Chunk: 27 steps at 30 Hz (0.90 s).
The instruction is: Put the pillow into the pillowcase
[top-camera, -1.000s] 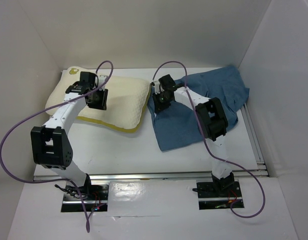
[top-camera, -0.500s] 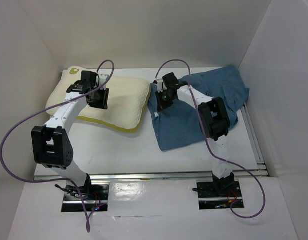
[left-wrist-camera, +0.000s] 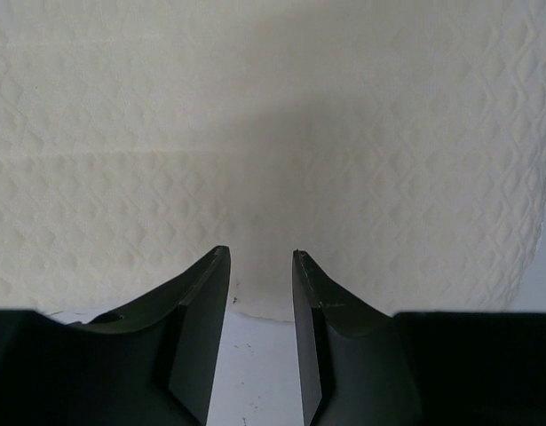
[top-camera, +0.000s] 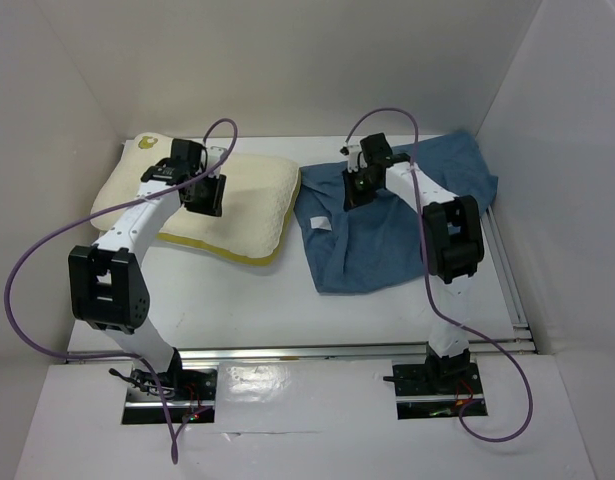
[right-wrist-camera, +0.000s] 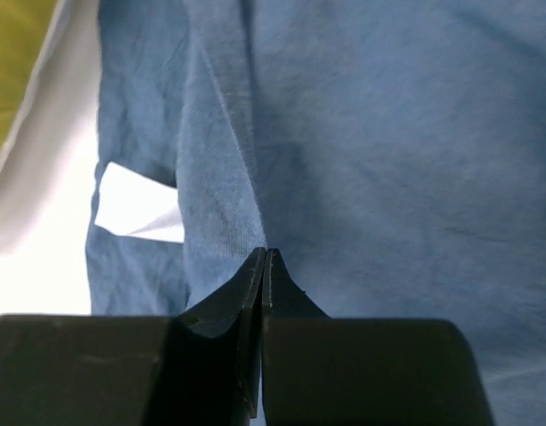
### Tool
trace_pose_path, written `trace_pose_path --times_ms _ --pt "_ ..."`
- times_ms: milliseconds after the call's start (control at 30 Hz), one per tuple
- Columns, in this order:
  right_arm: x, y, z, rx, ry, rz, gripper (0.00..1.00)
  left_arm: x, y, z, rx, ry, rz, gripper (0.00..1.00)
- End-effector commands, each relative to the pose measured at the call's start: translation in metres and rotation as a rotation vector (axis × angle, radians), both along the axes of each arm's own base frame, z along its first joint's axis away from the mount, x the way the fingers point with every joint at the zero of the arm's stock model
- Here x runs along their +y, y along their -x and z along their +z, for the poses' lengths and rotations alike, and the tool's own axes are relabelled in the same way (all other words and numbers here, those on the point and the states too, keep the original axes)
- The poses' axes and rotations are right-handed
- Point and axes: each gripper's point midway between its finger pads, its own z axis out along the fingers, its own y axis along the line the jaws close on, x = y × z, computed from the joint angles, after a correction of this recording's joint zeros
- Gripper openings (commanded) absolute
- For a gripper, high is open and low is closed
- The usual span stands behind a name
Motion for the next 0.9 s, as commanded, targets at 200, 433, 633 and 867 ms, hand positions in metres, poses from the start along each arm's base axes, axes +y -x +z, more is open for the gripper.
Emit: trace_pose_path --times_ms 200,433,633,867 --pt "0.029 0.026 -0.001 0.109 -0.113 0.092 0.26 -0.002 -0.004 0.010 -0.030 0.009 0.008 0.46" --pt "0.035 0.030 -0.005 0.141 -0.145 0.112 0.39 0.001 -0.004 0.010 -0.041 -0.010 0.011 0.46" --pt "0.047 0.034 -0.002 0.158 -0.168 0.127 0.44 0.002 0.000 0.004 -0.023 -0.012 0.011 0.46" --pt "0.062 0.035 -0.013 0.141 -0.110 0.135 0.45 0.002 0.001 0.007 -0.032 -0.011 0.011 0.46"
